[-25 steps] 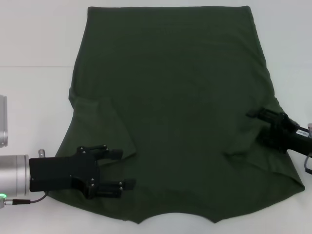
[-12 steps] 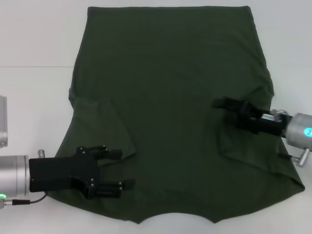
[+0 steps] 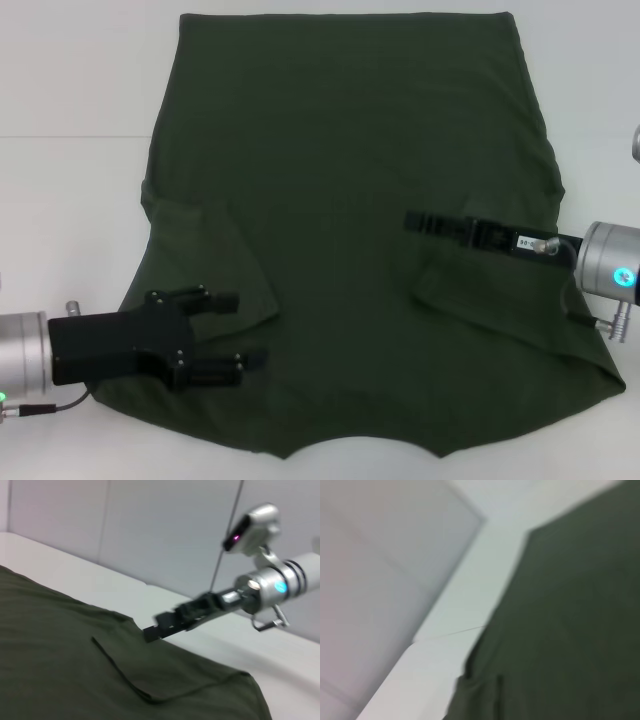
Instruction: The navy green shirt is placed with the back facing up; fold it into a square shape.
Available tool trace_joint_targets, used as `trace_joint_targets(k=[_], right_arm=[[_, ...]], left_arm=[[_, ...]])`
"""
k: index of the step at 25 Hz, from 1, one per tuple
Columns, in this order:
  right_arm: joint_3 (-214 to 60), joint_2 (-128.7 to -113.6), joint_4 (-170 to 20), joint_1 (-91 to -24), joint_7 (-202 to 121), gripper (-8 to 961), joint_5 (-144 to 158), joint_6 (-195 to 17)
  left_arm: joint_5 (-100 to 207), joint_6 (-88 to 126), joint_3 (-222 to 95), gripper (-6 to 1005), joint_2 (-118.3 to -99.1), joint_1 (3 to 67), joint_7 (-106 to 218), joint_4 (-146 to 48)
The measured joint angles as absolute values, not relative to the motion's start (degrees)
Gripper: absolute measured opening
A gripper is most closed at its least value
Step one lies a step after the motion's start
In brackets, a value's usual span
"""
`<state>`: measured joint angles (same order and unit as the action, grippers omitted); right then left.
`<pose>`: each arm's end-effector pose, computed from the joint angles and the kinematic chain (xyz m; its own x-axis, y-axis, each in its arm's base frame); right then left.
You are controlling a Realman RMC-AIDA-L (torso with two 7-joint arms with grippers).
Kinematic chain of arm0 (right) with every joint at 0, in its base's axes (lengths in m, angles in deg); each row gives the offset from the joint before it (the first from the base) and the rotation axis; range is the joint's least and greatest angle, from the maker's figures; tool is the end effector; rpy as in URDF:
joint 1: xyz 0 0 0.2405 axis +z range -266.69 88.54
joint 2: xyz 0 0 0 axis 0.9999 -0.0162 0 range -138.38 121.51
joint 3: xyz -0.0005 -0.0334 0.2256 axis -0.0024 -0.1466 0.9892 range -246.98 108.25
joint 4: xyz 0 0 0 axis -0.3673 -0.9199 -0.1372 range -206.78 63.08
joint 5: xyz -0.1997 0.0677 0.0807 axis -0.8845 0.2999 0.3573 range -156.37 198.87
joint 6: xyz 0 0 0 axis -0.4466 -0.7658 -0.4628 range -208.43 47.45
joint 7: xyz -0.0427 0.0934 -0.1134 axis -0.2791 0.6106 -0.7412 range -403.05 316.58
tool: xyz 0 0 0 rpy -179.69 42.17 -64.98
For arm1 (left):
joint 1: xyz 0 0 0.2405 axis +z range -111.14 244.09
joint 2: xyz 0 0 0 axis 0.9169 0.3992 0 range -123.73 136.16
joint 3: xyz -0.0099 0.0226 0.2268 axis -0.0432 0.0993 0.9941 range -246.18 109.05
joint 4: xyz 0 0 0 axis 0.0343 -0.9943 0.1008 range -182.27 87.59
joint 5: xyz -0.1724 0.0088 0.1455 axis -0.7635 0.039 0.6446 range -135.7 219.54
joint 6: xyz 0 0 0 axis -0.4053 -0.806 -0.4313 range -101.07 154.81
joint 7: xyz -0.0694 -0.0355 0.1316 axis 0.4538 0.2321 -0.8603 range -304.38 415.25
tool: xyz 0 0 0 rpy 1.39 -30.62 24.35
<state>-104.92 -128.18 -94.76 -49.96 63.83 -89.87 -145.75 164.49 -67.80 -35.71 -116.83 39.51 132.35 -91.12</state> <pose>0.2475 0.3871 -0.0331 0.3014 -0.7199 -0.6252 -0.9141 -0.4047 0.0254 -0.2595 0.3068 0.0049 0.8071 0.3391 0.4833 0.4518 -0.8817 -0.1360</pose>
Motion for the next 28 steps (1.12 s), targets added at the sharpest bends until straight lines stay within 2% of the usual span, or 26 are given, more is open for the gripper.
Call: trace_joint_targets(k=[4, 9, 19, 28], right_arm=[[-104.9, -128.4, -97.2, -51.6, 46.7, 797, -89.8, -155.3], [-104.9, -128.37, -99.4, -54.2, 29.0, 799, -88.8, -164.6], [-105.4, -128.32, -102.7, -62.8, 13.8, 809, -88.1, -168.7], [-105.6, -128.35, -105.1, -67.7, 12.0, 848, -89.4, -169.3]], left_arm=[[163.6, -68.1, -38.6, 874, -116.35, 39.4, 134.0, -89.1], [163.0, -68.2, -39.6, 874, -114.71, 39.5, 137.2, -85.2], [163.7, -68.5, -37.8, 874, -111.99, 41.6, 137.6, -84.4], [163.8, -67.7, -34.0, 873, -112.22, 43.0, 133.6, -86.2]])
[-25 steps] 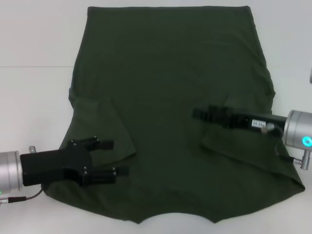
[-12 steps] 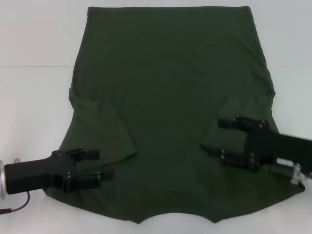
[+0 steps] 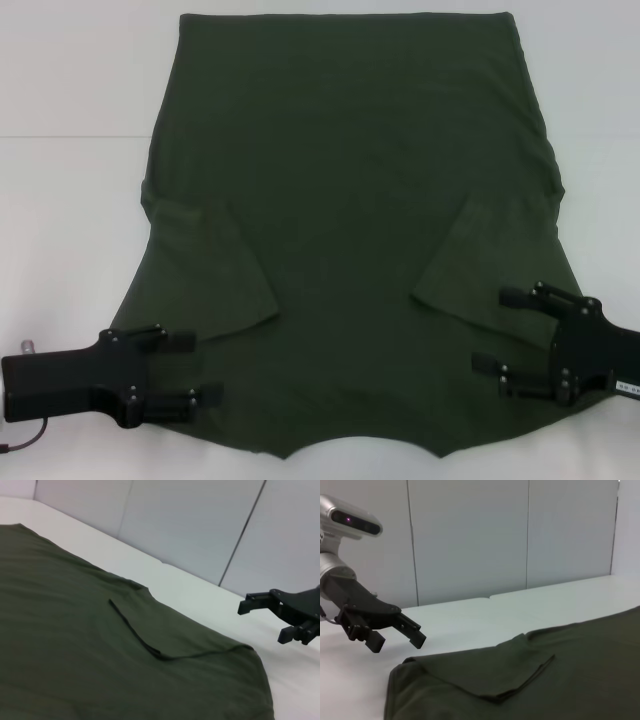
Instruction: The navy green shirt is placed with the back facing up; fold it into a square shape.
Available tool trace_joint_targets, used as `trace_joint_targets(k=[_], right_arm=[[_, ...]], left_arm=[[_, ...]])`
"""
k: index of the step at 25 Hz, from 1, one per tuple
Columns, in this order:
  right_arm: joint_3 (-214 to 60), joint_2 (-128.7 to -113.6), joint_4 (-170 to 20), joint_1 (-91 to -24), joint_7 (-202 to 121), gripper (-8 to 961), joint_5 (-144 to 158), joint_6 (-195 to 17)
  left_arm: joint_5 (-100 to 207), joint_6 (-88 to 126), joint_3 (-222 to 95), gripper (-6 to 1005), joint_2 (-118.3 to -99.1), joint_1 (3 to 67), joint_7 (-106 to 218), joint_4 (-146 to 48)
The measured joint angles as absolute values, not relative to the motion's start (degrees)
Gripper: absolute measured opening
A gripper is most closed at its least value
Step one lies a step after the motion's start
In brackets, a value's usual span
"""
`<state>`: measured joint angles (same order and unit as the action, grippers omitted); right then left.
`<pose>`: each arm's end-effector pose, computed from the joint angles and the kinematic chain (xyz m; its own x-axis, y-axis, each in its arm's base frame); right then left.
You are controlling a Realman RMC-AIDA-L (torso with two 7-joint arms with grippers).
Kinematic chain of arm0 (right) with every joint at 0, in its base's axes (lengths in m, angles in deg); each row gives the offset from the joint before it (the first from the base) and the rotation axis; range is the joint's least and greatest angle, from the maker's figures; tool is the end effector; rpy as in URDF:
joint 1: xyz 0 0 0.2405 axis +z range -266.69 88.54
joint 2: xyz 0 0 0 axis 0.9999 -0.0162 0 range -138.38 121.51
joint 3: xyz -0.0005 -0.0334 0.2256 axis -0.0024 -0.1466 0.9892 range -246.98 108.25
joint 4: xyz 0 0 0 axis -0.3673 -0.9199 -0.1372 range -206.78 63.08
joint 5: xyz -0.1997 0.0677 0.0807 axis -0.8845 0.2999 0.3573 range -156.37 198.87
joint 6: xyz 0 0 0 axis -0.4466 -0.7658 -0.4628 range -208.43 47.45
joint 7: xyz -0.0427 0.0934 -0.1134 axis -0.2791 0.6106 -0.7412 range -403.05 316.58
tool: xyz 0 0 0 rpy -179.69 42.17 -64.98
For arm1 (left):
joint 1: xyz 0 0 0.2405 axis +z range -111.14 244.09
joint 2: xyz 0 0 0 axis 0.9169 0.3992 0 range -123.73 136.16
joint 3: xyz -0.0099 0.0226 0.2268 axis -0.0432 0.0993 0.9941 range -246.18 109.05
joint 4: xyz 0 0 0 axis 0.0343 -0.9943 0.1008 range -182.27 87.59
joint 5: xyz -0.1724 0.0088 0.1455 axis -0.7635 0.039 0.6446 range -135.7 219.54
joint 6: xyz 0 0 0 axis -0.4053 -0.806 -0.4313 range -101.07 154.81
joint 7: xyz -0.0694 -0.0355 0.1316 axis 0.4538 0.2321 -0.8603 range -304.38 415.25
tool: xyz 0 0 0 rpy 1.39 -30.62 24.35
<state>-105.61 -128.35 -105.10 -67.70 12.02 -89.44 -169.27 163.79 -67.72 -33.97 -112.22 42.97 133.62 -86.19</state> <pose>0.2941 0.2900 -0.0007 0.8425 -0.1391 -0.5204 -0.3541 -0.8711 -0.3403 -0.2937 0.2880 0.0156 0.7728 0.4411 0.4563 0.5402 -0.8345 -0.1082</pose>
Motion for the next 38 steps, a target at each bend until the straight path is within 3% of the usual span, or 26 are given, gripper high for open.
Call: trace_joint_targets(k=[10, 17, 20, 27, 38], right_arm=[[-105.5, -128.18, -105.2, -68.2, 11.3, 937, -93.8, -169.4], [-105.6, -128.11, -105.2, -68.5, 10.7, 947, -93.9, -170.0], [-105.6, -128.06, -105.2, -68.5, 10.8, 947, -94.0, -170.0], [-105.6, -128.16, -105.2, -67.9, 10.8, 947, -94.0, -169.5], [-105.7, -128.23, -104.8, -67.7, 11.1, 947, -94.0, -169.3]], left_arm=[[163.9, -67.2, -35.7, 873, -111.62, 43.7, 137.0, -86.5], [164.4, -75.9, -36.5, 873, -107.0, 42.8, 160.7, -87.7], [166.6, -77.7, -36.7, 871, -105.85, 42.4, 176.4, -92.4], [176.4, -75.2, -35.9, 861, -106.49, 39.2, 198.2, -101.6], [192.4, -66.6, -32.5, 843, -109.56, 33.5, 203.7, -101.8]])
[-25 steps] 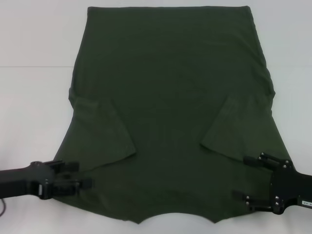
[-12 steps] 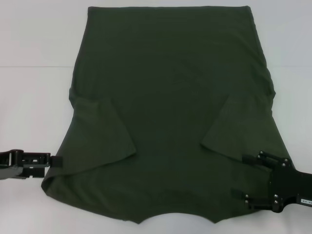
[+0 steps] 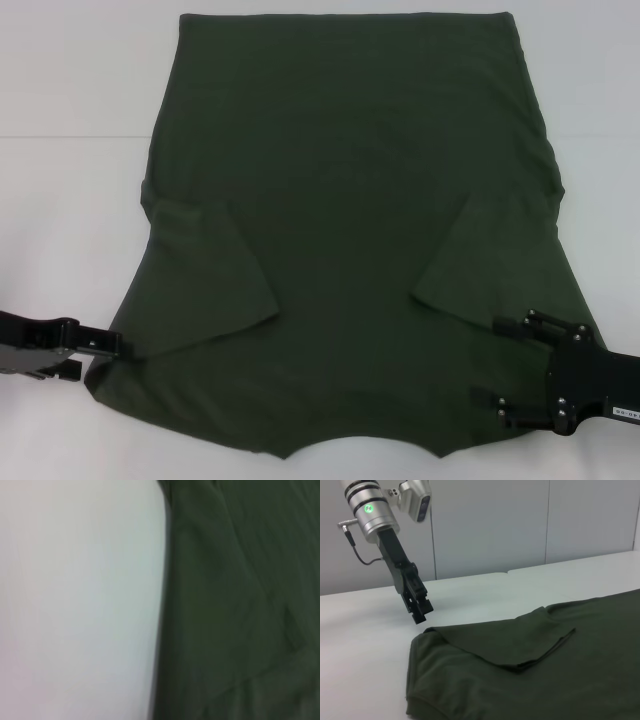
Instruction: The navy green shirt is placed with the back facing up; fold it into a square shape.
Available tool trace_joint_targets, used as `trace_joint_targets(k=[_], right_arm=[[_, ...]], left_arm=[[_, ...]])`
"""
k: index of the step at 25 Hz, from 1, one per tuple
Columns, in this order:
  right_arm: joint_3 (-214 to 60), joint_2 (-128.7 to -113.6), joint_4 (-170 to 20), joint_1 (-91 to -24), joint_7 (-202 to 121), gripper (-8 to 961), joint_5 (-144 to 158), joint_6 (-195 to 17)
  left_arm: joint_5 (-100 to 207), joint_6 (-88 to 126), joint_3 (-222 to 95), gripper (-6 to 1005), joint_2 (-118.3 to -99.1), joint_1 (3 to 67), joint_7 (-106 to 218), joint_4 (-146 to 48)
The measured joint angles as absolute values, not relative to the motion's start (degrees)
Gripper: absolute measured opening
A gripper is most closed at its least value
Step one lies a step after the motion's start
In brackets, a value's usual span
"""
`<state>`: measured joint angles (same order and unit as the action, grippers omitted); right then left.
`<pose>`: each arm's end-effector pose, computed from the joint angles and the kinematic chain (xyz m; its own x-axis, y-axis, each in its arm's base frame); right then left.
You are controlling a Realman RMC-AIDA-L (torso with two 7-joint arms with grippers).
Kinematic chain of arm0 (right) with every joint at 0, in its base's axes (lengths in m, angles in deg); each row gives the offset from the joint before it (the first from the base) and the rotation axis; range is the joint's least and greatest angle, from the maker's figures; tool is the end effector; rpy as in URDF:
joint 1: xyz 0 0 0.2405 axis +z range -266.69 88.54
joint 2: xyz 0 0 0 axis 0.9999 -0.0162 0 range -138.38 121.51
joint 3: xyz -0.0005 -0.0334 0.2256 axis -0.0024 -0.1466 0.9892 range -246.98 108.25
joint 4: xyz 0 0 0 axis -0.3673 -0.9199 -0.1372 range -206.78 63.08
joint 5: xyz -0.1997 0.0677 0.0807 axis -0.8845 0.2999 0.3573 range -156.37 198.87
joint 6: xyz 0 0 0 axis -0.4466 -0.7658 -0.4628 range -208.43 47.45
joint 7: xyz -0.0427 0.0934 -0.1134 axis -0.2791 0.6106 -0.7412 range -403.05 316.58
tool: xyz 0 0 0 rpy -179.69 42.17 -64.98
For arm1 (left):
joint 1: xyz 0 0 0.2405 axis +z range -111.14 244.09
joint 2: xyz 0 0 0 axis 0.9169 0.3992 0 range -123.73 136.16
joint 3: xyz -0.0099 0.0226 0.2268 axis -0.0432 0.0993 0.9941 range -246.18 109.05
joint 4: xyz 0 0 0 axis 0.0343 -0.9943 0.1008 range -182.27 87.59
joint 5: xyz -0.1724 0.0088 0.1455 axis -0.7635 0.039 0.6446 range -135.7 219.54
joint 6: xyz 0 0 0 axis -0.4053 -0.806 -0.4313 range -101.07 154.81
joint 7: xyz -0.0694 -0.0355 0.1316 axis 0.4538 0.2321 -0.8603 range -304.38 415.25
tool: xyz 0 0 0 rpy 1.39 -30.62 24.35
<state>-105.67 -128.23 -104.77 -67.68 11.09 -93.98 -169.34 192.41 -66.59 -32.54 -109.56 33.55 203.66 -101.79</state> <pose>0.3005 0.2817 -0.0083 0.8723 -0.1553 -0.4637 -0.3230 -0.8949 -0.3080 -0.2978 0.3345 0.0718 0.0954 0.9753 0.1991 0.9752 -0.0515 -0.2151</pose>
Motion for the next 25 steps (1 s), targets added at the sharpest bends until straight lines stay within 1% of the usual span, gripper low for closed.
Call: trace_joint_targets(k=[8, 15, 25], right_arm=[[-105.7, -128.23, -104.6, -67.6, 11.1, 947, -94.0, -169.3], [-105.6, -128.23, -104.6, -67.6, 11.1, 947, -94.0, -168.8], [-105.7, -128.31, -104.5, -67.7, 11.1, 948, -94.0, -168.7]], left_arm=[[192.7, -63.0, -32.5, 831, -109.65, 33.9, 203.6, -99.5], [192.8, -61.8, -32.5, 820, -110.11, 34.0, 202.9, -98.6], [192.9, -61.0, -32.5, 804, -110.15, 34.0, 201.6, -97.7]])
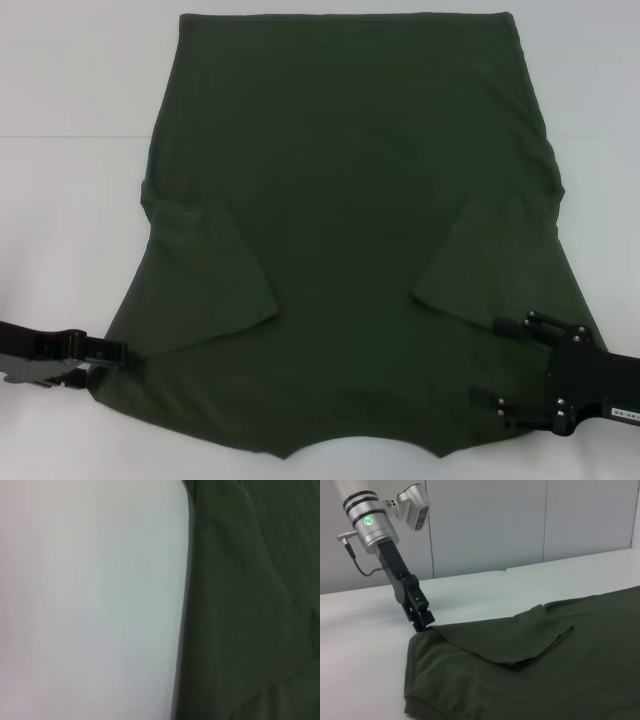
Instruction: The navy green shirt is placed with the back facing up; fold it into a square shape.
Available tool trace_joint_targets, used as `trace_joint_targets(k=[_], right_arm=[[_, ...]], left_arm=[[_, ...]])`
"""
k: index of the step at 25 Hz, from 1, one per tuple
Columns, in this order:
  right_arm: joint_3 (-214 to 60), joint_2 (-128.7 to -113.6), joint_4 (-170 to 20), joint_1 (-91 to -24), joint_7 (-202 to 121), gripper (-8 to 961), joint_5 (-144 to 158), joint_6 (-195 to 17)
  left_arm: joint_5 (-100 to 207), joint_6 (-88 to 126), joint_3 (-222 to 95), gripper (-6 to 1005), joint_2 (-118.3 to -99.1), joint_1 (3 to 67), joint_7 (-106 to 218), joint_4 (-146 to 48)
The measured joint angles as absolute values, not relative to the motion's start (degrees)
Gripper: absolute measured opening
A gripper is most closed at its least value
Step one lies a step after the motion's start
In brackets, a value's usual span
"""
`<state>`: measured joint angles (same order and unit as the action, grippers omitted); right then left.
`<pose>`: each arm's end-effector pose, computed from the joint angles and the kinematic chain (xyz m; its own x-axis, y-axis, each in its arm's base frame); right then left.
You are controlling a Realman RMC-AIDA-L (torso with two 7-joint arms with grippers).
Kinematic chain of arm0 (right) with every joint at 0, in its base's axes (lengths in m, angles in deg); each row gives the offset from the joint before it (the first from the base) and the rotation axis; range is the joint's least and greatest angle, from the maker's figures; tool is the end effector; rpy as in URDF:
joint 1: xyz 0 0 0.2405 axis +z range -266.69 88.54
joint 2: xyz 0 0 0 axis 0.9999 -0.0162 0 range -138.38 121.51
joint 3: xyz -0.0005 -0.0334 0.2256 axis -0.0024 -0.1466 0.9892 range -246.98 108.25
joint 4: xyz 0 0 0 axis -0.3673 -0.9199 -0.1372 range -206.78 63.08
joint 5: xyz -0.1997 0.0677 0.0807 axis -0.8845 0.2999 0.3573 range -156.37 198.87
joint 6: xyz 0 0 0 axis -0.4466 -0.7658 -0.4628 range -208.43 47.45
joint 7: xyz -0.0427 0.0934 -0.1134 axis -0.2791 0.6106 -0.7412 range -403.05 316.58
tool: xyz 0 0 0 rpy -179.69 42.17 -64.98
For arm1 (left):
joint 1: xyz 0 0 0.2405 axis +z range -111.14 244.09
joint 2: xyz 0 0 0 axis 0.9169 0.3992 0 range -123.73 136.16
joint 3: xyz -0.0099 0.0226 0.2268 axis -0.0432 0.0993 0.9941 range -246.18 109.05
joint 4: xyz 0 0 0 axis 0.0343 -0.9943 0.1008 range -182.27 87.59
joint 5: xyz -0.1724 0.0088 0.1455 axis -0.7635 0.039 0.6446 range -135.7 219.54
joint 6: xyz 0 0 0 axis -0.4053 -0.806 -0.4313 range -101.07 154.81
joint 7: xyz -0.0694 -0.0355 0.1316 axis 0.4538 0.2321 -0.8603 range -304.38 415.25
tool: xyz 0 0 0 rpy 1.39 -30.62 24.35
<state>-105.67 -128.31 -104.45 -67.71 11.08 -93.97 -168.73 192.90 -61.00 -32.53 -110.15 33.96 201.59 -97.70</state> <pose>0.3017 0.2817 -0.0099 0.8718 -0.1623 -0.4623 -0.3306 -0.8912 -0.3105 -0.3120 0.3347 0.0562 0.0930 0.9715 0.2181 0.9720 -0.0411 -0.2314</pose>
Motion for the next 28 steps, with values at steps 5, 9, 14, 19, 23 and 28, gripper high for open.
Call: trace_joint_targets(k=[5, 9, 14, 19, 23, 28], right_arm=[[-105.7, -128.32, -104.0, -67.7, 11.1, 948, -94.0, -168.7], [-105.6, -128.32, -103.7, -67.6, 11.1, 948, -94.0, -168.5], [-105.6, -128.32, -103.7, -67.6, 11.1, 948, -94.0, -168.4], [-105.6, -128.31, -103.7, -67.5, 11.1, 948, -94.0, -168.4], [-105.6, -128.31, -103.8, -67.5, 11.1, 948, -94.0, -168.4], [-105.6, -128.31, -103.8, -67.5, 11.1, 948, -94.0, -168.4]], left_arm=[[193.0, -60.3, -31.8, 797, -110.22, 34.0, 201.5, -97.7], [193.0, -59.9, -31.7, 790, -110.06, 34.0, 201.5, -97.7], [193.3, -59.5, -31.7, 783, -109.91, 34.0, 201.5, -97.7], [193.3, -59.5, -31.7, 775, -110.0, 34.0, 201.4, -97.7], [193.3, -59.4, -31.5, 769, -110.16, 34.0, 201.2, -97.7], [193.2, -59.4, -31.3, 761, -110.26, 34.0, 201.2, -97.6]])
